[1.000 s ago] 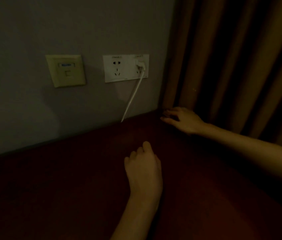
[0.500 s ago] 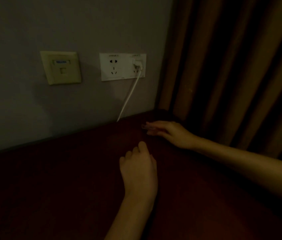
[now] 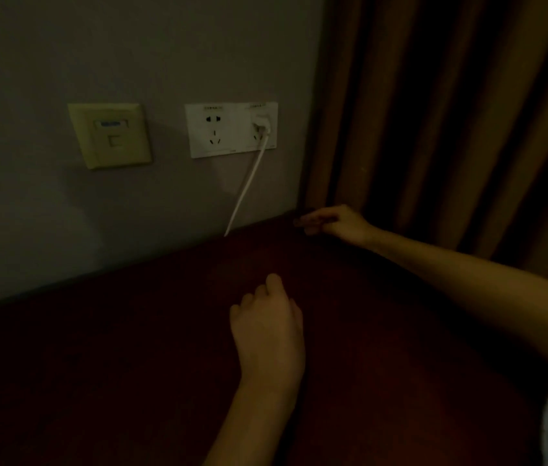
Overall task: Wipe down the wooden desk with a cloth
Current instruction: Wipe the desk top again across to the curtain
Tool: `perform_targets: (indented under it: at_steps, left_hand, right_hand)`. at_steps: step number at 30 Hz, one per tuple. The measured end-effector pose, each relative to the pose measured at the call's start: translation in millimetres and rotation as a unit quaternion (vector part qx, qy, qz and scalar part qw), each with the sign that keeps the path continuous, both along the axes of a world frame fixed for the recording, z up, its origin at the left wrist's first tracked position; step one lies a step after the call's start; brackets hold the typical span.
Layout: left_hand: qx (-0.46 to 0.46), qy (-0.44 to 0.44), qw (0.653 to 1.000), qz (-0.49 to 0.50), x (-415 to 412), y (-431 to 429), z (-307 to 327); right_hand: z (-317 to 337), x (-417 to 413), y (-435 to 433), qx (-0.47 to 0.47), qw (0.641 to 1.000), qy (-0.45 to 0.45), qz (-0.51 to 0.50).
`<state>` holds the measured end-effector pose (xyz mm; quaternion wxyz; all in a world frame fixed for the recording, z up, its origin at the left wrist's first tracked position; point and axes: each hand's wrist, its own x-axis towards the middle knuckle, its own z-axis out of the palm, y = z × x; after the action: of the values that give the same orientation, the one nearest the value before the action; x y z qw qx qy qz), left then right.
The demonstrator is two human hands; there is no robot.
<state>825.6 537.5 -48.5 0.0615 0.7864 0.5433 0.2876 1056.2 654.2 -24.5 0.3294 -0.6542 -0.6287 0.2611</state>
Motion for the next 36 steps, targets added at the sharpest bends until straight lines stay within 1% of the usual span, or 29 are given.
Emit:
perform_targets:
  at_steps: [1, 3, 5, 9, 12, 14, 17, 19, 21, 23, 26, 28, 30, 31, 33, 35, 36]
  left_hand:
    - [-0.003, 0.009, 1.0, -0.001, -0.4, 0.4, -0.2]
    - [-0.004, 0.006, 1.0, -0.002, -2.3, -1.5, 2.7]
    - [-0.005, 0.006, 1.0, 0.001, -2.1, -3.0, 2.8]
    - [-0.027, 0.013, 1.0, 0.005, -1.7, -3.6, 5.1]
    - [-0.034, 0.014, 0.999, 0.002, -1.7, -3.8, 6.0]
    - [-0.034, 0.015, 0.999, 0.001, -2.6, -3.8, 7.4]
    - [-0.032, 0.008, 0.999, 0.003, -3.6, -4.8, 7.1]
    - [-0.026, 0.01, 1.0, 0.003, -3.2, -4.2, 7.3]
    - [-0.023, 0.014, 1.0, 0.005, -3.0, -4.4, 5.7]
    - [-0.019, 0.023, 1.0, 0.008, -2.0, -4.1, 4.8]
    - [-0.021, 0.033, 0.999, 0.01, -1.9, -3.0, 4.4]
    - [-0.024, 0.037, 0.999, 0.01, -1.8, -2.5, 5.2]
    - [-0.031, 0.034, 0.999, 0.008, -2.0, -1.3, 6.8]
    - [-0.034, 0.028, 0.999, 0.009, -2.2, -0.8, 7.1]
    - [-0.034, 0.013, 0.999, 0.009, -2.9, -0.9, 6.3]
    - [-0.022, -0.001, 1.0, 0.002, -3.1, -1.4, 4.1]
    - [-0.016, -0.008, 1.0, -0.001, -3.4, -1.6, 3.0]
  right_hand:
    - [-0.1, 6.0, -19.9, -0.006, 0.999, 0.031, 0.022]
    - [-0.7, 22.3, -52.2, 0.006, 0.998, 0.05, 0.033]
    - [-1.1, 36.5, -60.9, 0.023, 0.998, 0.058, 0.0]
    - [1.6, 35.3, -18.4, 0.026, 0.996, 0.043, -0.074]
    - [4.4, 20.4, 13.4, 0.028, 0.994, 0.035, -0.095]
    - [6.3, 11.7, 6.8, 0.028, 0.997, 0.038, -0.067]
    - [2.6, 14.2, -41.1, -0.019, 0.999, 0.021, 0.022]
    - [1.6, 28.4, -76.1, -0.04, 0.997, 0.034, 0.052]
    - [0.9, 50.3, -91.4, -0.047, 0.998, 0.039, 0.026]
    - [2.9, 60.9, -82.7, -0.032, 0.998, 0.043, -0.022]
    - [4.7, 42.9, -43.0, -0.001, 0.997, 0.041, -0.072]
    - [6.0, 20.9, -23.1, 0.007, 0.997, 0.027, -0.077]
    - [9.3, -3.7, -33.4, -0.005, 0.999, 0.018, -0.029]
    - [11.0, -13.3, -47.4, -0.013, 1.0, 0.02, 0.012]
    - [12.1, -19.3, -87.6, -0.056, 0.994, 0.03, 0.089]
    - [16.1, -11.0, -133.5, -0.087, 0.989, 0.019, 0.122]
    - [16.9, -3.9, -152.9, -0.086, 0.989, 0.011, 0.12]
